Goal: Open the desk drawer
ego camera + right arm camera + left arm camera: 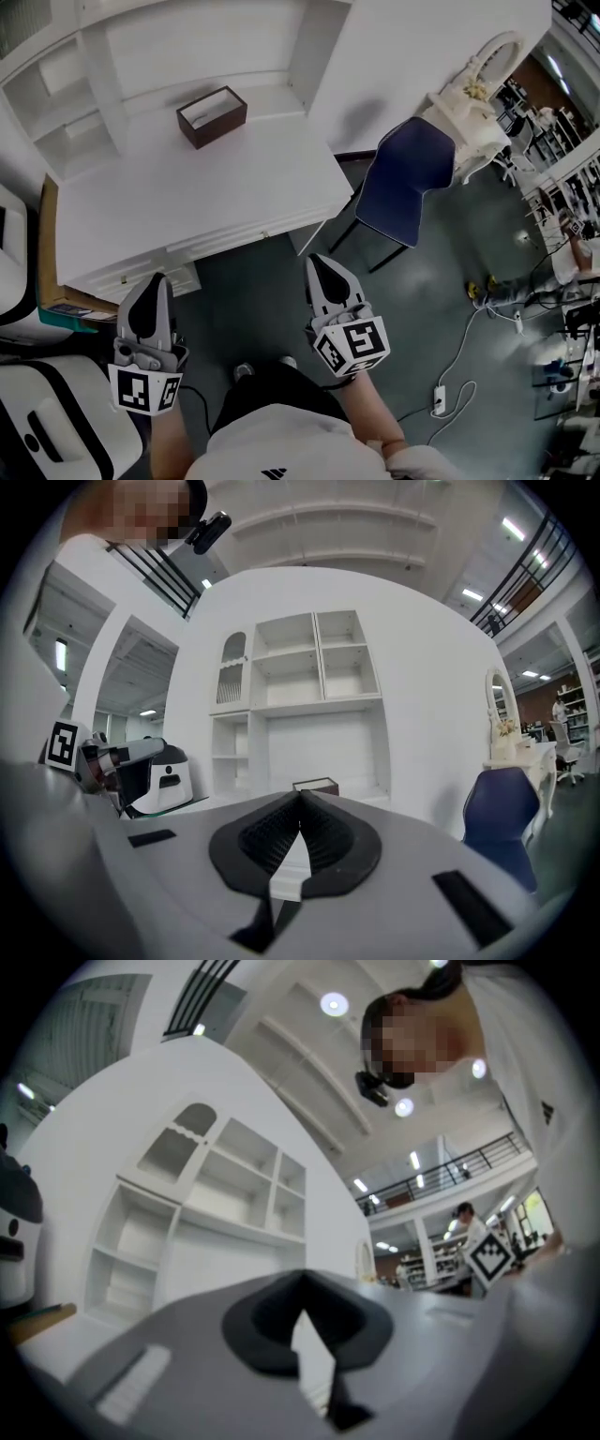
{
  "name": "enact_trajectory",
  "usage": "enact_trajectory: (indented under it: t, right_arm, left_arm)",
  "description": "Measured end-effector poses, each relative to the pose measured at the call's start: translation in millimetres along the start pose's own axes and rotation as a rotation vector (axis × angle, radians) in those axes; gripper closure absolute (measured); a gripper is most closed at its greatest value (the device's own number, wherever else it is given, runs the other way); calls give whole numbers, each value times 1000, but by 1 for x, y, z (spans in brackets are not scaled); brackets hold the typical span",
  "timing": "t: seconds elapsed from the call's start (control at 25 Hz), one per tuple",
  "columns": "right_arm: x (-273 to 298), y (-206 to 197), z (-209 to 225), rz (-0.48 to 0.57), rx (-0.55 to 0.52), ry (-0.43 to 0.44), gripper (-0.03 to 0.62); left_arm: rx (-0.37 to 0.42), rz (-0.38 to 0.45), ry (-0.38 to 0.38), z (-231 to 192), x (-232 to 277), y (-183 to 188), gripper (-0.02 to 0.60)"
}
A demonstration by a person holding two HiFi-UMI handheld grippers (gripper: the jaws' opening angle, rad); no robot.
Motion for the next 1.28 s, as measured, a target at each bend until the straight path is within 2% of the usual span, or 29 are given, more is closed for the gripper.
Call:
enact_trajectory:
  t: [0.24,0.52,0.64,0.84,1.28]
  right_arm:
    - [38,-46,21,-164,94,10,592]
    - [86,-108,48,-368,144,86,590]
    - [107,-133,59,-446,172,115,570]
    - [137,-177,73,-571,205,146,553]
    - [184,-235,93,-705,283,140,510]
  left_arm:
    - [-2,-28,20,-3,22,-18,575]
    - [11,-46,66,11,38,-26,575]
    - [10,-49,86,18,45,-29,575]
    - [26,-80,148,28,46,-30,575]
    - [71,-120,302,25,34,-31,575]
Point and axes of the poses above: the fingertips, and each gripper's own axes: x forward along the fingers, z to its right, y out of its top, the point moved 9 cm from there along -x, backward along the fingers, and after that the axes turned 2 degrees about z, right-handed, at the moved point
